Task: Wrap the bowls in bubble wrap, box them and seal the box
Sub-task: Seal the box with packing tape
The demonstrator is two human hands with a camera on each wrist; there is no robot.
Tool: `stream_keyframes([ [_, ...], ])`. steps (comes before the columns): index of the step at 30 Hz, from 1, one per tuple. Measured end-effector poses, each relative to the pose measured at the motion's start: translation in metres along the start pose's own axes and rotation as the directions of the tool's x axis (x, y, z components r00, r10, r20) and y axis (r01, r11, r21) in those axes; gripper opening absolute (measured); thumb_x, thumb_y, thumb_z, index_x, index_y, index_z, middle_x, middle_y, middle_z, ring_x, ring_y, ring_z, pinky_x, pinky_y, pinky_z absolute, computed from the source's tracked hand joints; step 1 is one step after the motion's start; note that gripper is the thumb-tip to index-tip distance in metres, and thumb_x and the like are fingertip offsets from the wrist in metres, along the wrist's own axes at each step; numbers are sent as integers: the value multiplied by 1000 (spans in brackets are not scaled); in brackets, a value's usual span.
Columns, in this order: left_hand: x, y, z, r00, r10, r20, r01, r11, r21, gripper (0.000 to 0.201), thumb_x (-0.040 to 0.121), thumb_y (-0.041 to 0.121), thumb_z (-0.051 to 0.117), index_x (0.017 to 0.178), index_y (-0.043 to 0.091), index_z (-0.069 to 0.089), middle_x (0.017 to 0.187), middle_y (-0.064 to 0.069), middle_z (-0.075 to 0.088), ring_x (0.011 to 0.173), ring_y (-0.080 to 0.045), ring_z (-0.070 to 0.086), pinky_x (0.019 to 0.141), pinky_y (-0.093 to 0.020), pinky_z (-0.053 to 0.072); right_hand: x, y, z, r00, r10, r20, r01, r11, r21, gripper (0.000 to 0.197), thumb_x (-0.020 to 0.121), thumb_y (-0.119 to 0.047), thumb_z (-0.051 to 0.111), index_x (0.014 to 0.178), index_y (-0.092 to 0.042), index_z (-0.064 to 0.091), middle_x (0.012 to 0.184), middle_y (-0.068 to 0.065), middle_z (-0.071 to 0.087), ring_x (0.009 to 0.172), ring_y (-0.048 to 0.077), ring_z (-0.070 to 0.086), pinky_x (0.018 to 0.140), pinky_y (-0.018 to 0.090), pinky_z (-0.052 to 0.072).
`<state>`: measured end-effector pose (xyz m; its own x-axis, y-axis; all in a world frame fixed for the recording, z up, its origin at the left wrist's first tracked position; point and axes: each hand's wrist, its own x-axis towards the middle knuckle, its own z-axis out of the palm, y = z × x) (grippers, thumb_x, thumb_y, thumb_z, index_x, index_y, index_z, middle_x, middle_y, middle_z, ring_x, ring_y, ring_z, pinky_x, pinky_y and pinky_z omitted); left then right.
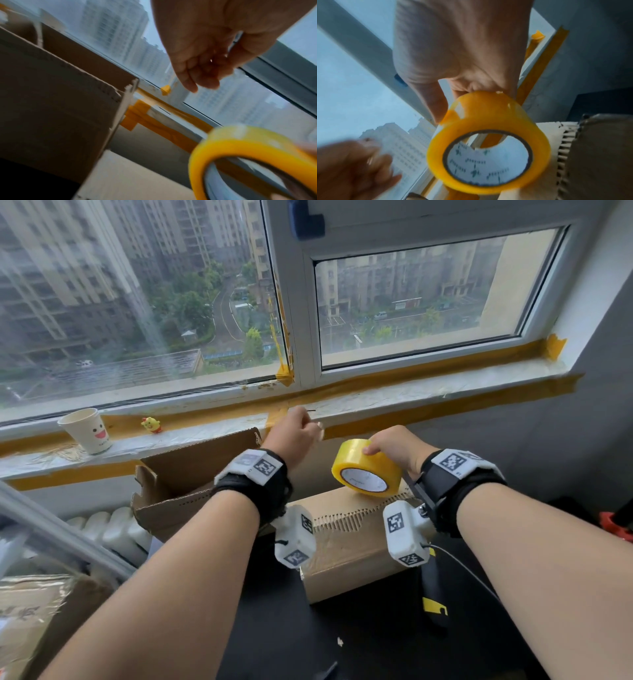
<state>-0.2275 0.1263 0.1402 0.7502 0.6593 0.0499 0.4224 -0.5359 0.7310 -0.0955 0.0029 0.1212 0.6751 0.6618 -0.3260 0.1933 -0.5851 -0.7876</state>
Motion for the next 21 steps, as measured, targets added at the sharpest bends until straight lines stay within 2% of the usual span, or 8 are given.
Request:
stream_keyframes([
  [2, 3, -8, -10, 997, -75, 24, 78, 982, -170, 17, 98, 24, 52, 97, 7, 55, 86, -9, 66, 77, -23, 66, 81, -41, 57, 0, 1, -4, 1000, -23, 17, 23, 1000, 18, 34, 90, -12, 61, 119, 6, 63, 131, 22, 58, 104, 27, 54, 89, 32, 42],
  [4, 3, -13, -12, 994, -89, 62, 100, 973, -209, 22, 93, 27, 61, 100, 7, 56, 85, -12, 69, 74, -21, 68, 79, -40, 59, -1, -2, -3, 998, -58, 39, 57, 998, 29, 29, 92, -15, 60, 114, 5, 66, 127, 17, 59, 116, 29, 52, 97, 32, 40],
  [7, 1, -15, -2, 994, -78, 74, 88, 987, -137, 22, 90, 27, 65, 103, 10, 59, 84, -10, 70, 72, -19, 68, 71, -34, 60, -1, -1, -1, 994, -105, 28, 103, 992, 67, 16, 87, -22, 67, 90, -6, 69, 101, 10, 60, 97, 25, 54, 83, 31, 39],
  [11, 2, -26, 5, 992, -97, 78, 98, 995, -9, 15, 79, 14, 74, 88, 23, 66, 80, -2, 65, 72, -17, 64, 79, -41, 59, -2, 7, -2, 996, -89, 25, 84, 981, 174, 40, 69, -46, 81, 76, -11, 63, 79, 12, 60, 75, 24, 56, 75, 37, 47],
  [14, 0, -24, 6, 957, -143, 252, 144, 989, 12, 52, 71, -7, 72, 111, 27, 63, 108, -2, 60, 102, -19, 60, 89, -42, 55, -3, 8, -4, 997, -64, 43, 52, 967, 249, 47, 66, -46, 81, 87, -7, 66, 90, 15, 67, 85, 31, 63, 88, 47, 51],
  [17, -2, -16, 10, 886, -147, 439, 154, 988, 18, 90, 66, 0, 81, 140, 33, 41, 139, -2, 42, 128, -22, 45, 104, -44, 43, -3, 12, -5, 998, -30, 50, 8, 917, 400, 56, 72, -41, 78, 110, -2, 66, 106, 20, 70, 97, 35, 66, 92, 50, 52],
  [19, -3, -12, 16, 882, -91, 462, 105, 995, -4, 92, 62, 15, 88, 139, 31, 39, 135, 3, 47, 125, -18, 47, 108, -41, 38, -3, 13, -5, 997, -34, 75, -10, 856, 517, 48, 81, -34, 73, 115, 0, 65, 96, 17, 71, 83, 29, 67, 74, 40, 57],
  [21, -3, -9, 22, 933, -35, 359, 29, 999, 23, 64, 69, 21, 85, 123, 23, 51, 116, 4, 58, 111, -16, 55, 98, -34, 43, -5, 12, -6, 993, -45, 107, -26, 814, 580, 44, 84, -33, 70, 114, -2, 64, 85, 11, 69, 73, 22, 64, 61, 31, 52],
])
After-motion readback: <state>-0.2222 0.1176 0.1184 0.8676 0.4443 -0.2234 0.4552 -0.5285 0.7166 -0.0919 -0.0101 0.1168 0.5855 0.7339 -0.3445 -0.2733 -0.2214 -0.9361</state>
